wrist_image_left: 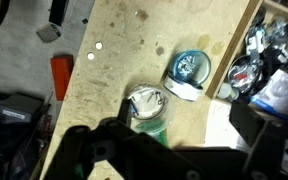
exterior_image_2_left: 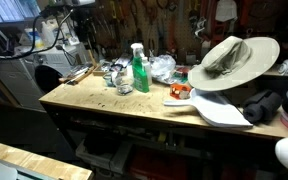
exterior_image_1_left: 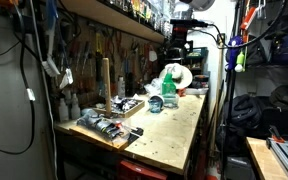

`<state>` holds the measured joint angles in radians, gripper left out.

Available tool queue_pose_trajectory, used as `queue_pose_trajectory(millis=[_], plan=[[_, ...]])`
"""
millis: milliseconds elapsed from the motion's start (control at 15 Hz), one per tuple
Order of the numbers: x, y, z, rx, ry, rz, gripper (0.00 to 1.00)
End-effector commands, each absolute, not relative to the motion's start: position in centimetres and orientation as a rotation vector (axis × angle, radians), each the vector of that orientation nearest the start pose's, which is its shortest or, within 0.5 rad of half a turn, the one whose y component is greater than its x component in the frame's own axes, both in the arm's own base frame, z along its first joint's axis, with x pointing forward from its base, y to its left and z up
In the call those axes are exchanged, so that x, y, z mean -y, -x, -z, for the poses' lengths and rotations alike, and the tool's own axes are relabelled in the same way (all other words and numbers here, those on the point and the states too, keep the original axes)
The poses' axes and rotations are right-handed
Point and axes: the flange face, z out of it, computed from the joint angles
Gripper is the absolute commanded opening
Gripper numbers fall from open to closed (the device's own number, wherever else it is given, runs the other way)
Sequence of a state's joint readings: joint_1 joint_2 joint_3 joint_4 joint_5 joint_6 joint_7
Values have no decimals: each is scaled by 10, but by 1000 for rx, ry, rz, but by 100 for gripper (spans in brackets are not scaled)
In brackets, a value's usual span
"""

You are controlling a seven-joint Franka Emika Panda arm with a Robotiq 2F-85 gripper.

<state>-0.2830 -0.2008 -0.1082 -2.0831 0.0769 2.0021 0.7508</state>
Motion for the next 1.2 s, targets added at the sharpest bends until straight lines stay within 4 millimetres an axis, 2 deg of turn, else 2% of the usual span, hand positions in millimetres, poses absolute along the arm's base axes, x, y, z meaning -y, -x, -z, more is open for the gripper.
queue_pose_trajectory(millis=[0,333,467,933,1133], plan=[[199,-472,-523,-1685,2516,148,100],[194,-475,-524,-1667,2526,149,100],[196,-488,-521,-1791,2469,143,100],[234,-533,-527,-2208,2036,281,100],[255,-542,-527,-2385,1884,353,100]])
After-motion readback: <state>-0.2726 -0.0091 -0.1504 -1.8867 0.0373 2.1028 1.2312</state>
